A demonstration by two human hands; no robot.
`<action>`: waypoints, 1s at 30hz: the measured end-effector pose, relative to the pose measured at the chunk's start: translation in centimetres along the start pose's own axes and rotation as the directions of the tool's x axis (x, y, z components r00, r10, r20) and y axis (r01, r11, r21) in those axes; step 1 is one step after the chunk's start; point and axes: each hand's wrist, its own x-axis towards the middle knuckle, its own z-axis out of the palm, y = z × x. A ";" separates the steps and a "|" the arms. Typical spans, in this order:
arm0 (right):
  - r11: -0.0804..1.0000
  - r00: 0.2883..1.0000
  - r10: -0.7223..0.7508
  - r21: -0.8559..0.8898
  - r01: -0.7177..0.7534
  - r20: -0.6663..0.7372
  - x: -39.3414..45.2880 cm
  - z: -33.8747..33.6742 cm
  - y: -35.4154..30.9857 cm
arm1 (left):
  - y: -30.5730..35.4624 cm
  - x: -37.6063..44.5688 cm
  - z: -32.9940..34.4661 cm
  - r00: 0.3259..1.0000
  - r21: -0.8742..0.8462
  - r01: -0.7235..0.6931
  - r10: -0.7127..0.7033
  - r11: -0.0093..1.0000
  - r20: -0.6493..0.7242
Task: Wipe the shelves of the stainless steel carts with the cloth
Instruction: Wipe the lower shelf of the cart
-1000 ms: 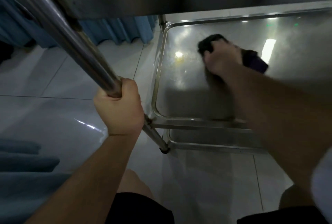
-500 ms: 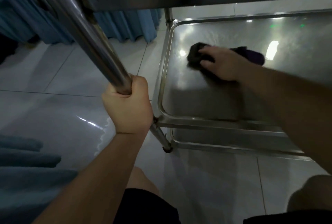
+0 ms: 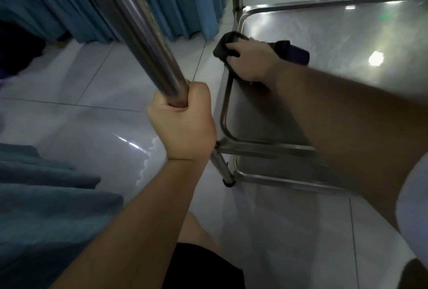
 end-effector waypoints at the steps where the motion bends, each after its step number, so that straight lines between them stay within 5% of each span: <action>1: 1.000 1.000 -0.021 -0.003 0.021 0.013 -1.0 0.1 -0.2 | 0.1 0.0 0.1 1.000 0.008 0.009 -0.009 1.000 0.000; 11: 0.954 0.949 -0.230 0.241 0.177 0.215 -15.3 1.8 -3.0 | 0.6 -0.1 -0.1 0.998 0.105 0.057 -0.056 0.993 -0.019; 21: 0.988 0.977 -0.153 0.012 0.153 0.148 -21.8 1.1 2.0 | 0.5 -1.0 -1.0 0.996 0.274 0.085 -0.084 0.958 -0.014; 24: 0.996 0.991 -0.090 -0.013 0.092 0.099 -24.1 -0.1 5.5 | -1.5 -3.2 -2.8 0.986 0.489 0.065 -0.132 0.870 0.103; 26: 0.998 0.995 -0.048 -0.023 0.050 0.088 -25.4 -0.9 7.8 | -3.6 -6.3 -4.2 0.978 0.724 0.024 -0.168 0.689 0.127; 30: 0.999 0.997 0.032 -0.040 -0.030 0.071 -27.9 -2.5 12.3 | -6.0 -14.3 -4.3 0.899 0.843 0.214 -0.438 0.494 0.028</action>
